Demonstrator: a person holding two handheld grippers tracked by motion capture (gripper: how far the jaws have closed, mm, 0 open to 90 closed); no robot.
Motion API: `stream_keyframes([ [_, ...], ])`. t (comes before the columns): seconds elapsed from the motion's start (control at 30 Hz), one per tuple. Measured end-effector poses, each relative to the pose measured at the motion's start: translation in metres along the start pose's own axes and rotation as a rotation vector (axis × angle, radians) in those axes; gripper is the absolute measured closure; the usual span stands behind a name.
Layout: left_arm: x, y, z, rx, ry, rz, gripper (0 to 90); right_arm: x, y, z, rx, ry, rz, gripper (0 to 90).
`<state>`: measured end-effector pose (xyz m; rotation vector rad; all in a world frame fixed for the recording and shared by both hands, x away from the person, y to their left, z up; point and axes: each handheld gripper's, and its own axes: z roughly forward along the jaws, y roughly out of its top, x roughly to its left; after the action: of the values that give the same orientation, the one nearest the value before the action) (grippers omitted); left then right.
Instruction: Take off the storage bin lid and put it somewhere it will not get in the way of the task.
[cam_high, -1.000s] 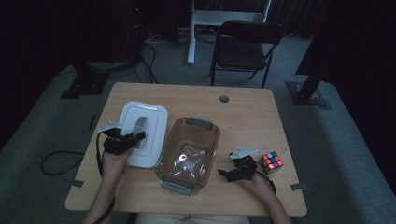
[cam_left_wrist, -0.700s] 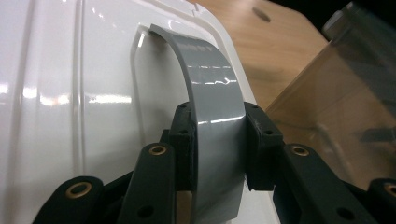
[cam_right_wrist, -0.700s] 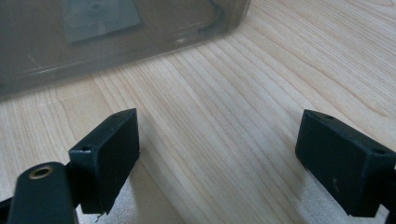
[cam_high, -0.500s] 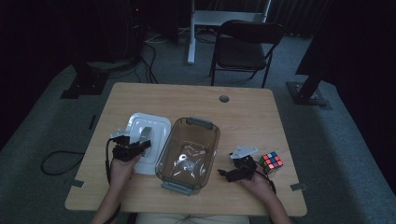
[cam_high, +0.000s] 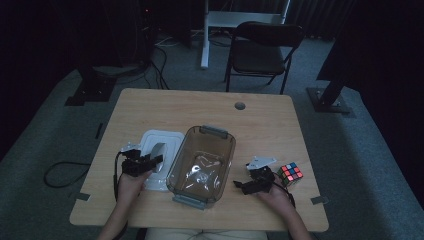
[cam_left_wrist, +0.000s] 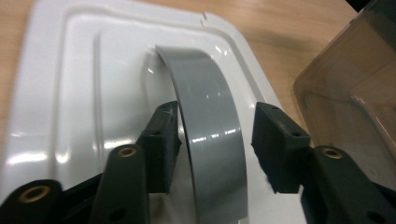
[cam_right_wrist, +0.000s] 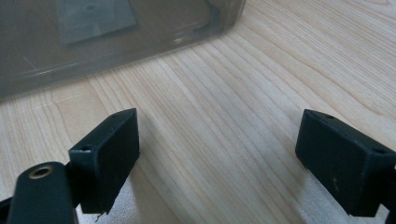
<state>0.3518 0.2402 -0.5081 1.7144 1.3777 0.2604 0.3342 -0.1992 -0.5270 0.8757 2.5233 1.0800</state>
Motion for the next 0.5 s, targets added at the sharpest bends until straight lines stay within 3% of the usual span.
stream_keyframes([
  [0.17, 0.0, 0.002, -0.014, -0.04, -0.011, 0.022, 37.8, 0.0, 0.0, 0.0, 0.001, -0.001, 0.002, 12.9],
  [0.27, -0.002, 0.002, -0.018, -0.029, -0.022, 0.042, 26.2, 0.0, 0.0, 0.0, 0.001, -0.008, 0.01, 12.9],
  [0.3, -0.005, 0.001, -0.02, -0.015, -0.027, 0.072, 26.2, 0.0, 0.0, 0.0, 0.001, -0.009, 0.011, 12.9],
  [0.33, -0.007, 0.0, -0.02, -0.001, -0.031, 0.094, 19.1, 0.001, 0.0, 0.0, -0.003, -0.031, 0.02, 14.0],
  [0.43, -0.014, 0.001, -0.02, 0.013, -0.019, 0.14, 9.1, 0.004, 0.0, -0.002, -0.021, -0.077, 0.01, 13.5],
  [0.5, -0.018, 0.002, -0.018, 0.029, 0.002, 0.166, 0.7, 0.004, 0.003, -0.004, -0.037, -0.053, 0.046, 13.5],
])
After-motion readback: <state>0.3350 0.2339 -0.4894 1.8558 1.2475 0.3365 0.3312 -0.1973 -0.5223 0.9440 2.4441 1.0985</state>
